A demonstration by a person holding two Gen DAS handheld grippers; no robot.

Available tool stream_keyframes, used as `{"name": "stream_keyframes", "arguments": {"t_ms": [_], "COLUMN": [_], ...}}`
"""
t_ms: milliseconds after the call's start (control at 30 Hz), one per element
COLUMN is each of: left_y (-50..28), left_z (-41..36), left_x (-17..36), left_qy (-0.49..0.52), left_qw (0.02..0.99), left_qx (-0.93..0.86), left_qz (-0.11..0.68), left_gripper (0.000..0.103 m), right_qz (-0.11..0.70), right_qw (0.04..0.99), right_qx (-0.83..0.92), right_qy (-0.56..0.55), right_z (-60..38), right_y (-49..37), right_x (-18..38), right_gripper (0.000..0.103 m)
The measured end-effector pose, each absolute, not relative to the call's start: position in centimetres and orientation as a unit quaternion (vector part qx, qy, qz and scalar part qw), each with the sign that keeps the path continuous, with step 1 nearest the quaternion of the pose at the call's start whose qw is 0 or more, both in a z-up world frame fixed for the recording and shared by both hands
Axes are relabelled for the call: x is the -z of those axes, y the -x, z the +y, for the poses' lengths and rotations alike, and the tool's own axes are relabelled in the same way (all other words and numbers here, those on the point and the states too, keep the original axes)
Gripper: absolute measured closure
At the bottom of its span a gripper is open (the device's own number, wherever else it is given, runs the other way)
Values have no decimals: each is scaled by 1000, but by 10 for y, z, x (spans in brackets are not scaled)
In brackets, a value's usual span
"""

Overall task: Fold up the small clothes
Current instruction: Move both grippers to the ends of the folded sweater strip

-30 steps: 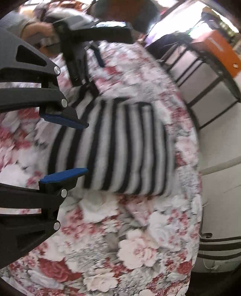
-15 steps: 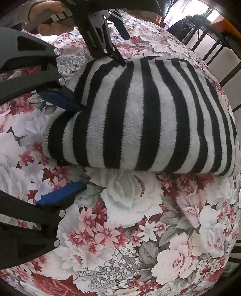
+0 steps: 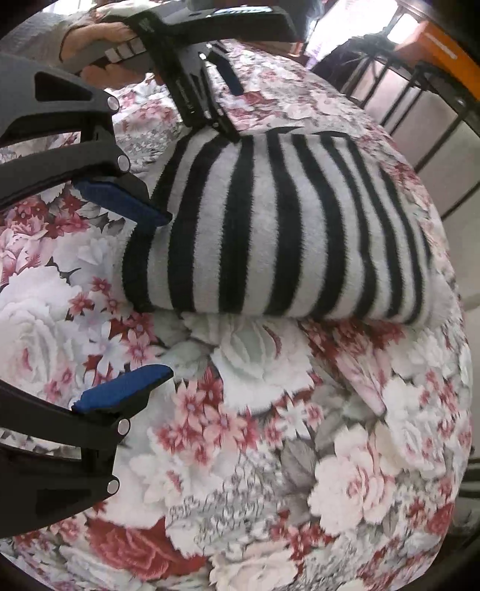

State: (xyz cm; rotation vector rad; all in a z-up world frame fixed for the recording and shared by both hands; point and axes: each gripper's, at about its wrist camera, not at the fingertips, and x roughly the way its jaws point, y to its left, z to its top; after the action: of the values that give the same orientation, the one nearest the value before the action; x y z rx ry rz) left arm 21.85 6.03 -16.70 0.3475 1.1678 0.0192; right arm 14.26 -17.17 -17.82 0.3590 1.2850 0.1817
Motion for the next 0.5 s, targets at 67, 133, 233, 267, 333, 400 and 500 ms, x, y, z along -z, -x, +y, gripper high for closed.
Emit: {"name": "stream_keyframes", "arguments": {"t_ms": [67,133,233,267,333,400,500], "left_y": [-217,-217,-216,-216,-217,-217,-218], "left_z": [57,53,47,46,41,37,31], "left_x": [164,160,156,155,153,151,151], "left_qy": [-162,-158,-156,-157,-154,-148,-140], "left_qw": [823,825,829,830,833,836,838], "left_qx": [-8,-4,1,3,10,20,33], "left_qz": [545,543,538,536,532,528,526], "left_gripper": [5,5,5,5,5,5,5], "right_qz": [589,584,581,581,580,577,572], "right_qw": [783,785,782,781,780,778,774], "right_qx": [-82,-82,-87,-89,-91,-94,-98], "right_qy": [-180,-191,-206,-210,-218,-230,-253], "right_z": [-178,-183,-187,-188,-189,-193,-197], "right_y": [-143,-144,-147,-148,-149,-151,-153], "right_x": [174,171,170,171,171,171,173], "right_gripper": [25,25,25,25,25,25,25]}}
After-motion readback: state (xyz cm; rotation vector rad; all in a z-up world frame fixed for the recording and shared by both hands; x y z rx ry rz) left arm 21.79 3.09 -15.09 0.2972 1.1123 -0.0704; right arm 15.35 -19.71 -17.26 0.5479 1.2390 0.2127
